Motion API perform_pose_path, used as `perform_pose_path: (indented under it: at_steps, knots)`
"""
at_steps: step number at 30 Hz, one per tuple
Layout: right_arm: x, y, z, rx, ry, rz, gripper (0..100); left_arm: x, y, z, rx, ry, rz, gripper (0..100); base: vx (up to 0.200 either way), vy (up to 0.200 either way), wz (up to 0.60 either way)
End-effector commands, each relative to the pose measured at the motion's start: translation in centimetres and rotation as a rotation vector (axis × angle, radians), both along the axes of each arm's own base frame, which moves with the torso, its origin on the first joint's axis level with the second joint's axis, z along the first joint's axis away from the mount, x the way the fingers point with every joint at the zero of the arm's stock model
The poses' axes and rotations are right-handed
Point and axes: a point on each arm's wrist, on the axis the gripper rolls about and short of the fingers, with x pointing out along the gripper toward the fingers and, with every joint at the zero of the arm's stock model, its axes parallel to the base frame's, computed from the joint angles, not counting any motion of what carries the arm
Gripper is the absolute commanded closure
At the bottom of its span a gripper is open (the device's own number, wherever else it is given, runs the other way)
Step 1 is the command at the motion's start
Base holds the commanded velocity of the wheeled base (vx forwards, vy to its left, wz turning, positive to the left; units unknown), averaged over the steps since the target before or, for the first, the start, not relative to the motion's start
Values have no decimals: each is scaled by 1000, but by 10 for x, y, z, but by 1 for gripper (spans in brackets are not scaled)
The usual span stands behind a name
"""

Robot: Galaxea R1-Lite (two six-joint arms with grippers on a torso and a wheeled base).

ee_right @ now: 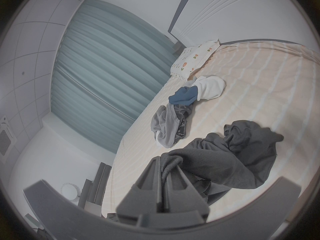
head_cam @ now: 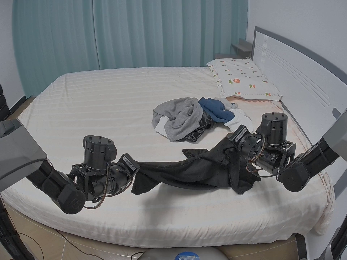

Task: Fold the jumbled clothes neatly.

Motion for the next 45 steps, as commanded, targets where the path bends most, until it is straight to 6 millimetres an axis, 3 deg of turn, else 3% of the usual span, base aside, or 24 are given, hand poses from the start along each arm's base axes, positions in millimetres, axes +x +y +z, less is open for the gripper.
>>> perform_pose_path:
  at_steps: [1,23,45]
  knots:
    - [5,0,-7,-6,13,-8,100,0,0,1,-2,-4,1,100,0,200,0]
    - [6,4,10,57,-122,-2,100,-2,8,22,-27,-63,17,100,0,200,0]
    - [3,7,18,122,-220,16,100,-1,10,21,-25,-65,30,100,0,200,0]
